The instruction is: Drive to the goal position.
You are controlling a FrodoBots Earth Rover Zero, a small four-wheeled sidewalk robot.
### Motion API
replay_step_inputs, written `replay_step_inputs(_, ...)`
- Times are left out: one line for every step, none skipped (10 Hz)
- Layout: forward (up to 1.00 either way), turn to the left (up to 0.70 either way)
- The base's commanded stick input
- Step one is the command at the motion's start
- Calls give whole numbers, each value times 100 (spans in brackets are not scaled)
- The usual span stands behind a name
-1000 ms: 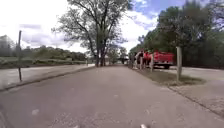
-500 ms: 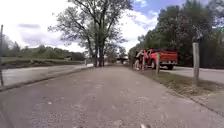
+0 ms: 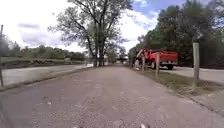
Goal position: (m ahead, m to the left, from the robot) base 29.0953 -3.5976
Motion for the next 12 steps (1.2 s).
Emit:
replay_step_inputs(100,0)
replay_step_inputs(100,0)
replay_step_inputs(100,0)
replay_step_inputs(100,0)
replay_step_inputs(100,0)
replay_step_inputs(100,0)
replay_step_inputs(100,0)
replay_step_inputs(100,0)
replay_step_inputs(100,0)
replay_step_inputs(100,0)
replay_step_inputs(100,0)
replay_step_inputs(100,0)
